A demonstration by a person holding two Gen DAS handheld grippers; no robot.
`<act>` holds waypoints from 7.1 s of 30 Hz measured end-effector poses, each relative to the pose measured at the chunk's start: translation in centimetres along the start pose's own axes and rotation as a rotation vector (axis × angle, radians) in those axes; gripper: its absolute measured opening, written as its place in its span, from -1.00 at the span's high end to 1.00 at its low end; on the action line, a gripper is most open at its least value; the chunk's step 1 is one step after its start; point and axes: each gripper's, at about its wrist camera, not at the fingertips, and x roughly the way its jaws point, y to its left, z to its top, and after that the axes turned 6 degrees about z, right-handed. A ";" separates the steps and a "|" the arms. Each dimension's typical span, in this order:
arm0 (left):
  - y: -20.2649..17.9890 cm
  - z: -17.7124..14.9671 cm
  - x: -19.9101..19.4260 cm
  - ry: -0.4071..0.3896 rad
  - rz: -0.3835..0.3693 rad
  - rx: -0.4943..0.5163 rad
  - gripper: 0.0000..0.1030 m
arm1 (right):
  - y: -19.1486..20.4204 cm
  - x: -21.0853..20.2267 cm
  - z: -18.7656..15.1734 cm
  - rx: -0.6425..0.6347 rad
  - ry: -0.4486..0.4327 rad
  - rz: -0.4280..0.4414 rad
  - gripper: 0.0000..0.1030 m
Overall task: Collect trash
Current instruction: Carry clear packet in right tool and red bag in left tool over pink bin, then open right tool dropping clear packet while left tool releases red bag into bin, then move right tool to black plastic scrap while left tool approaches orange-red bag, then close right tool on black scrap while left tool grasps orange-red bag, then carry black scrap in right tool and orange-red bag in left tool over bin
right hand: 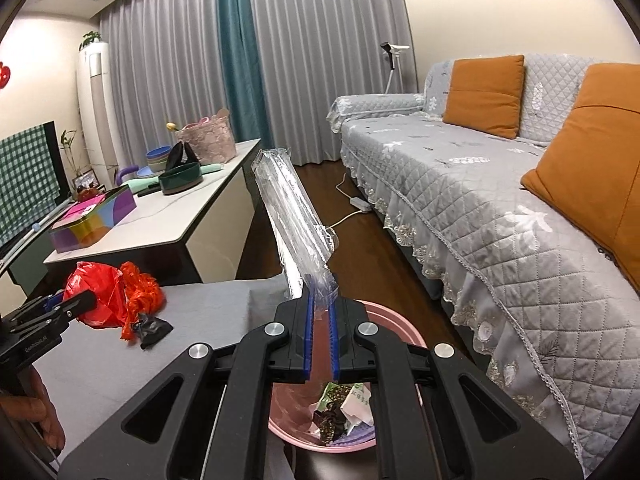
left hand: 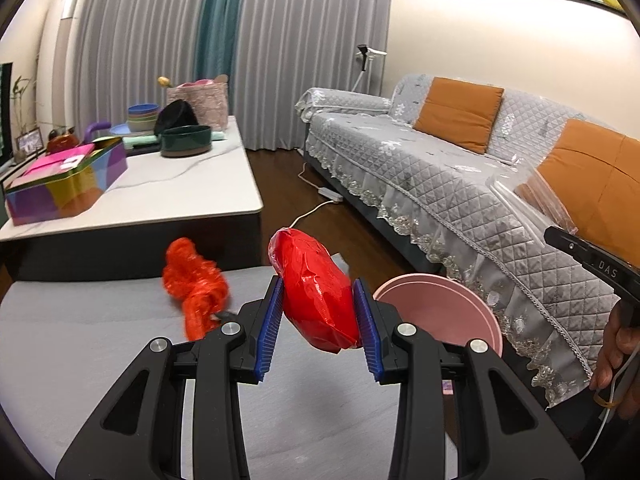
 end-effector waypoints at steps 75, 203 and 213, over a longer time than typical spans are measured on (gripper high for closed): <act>6.5 1.1 -4.3 -0.024 0.054 0.011 0.18 | 8.8 4.6 -1.6 -0.048 0.074 0.161 -0.18; 2.9 -3.4 -1.0 0.041 0.045 0.023 0.89 | 3.7 2.5 -0.4 -0.022 0.012 0.032 0.90; -0.2 -3.1 0.6 0.057 -0.015 0.048 0.89 | 0.7 1.8 0.2 -0.004 -0.015 -0.044 0.89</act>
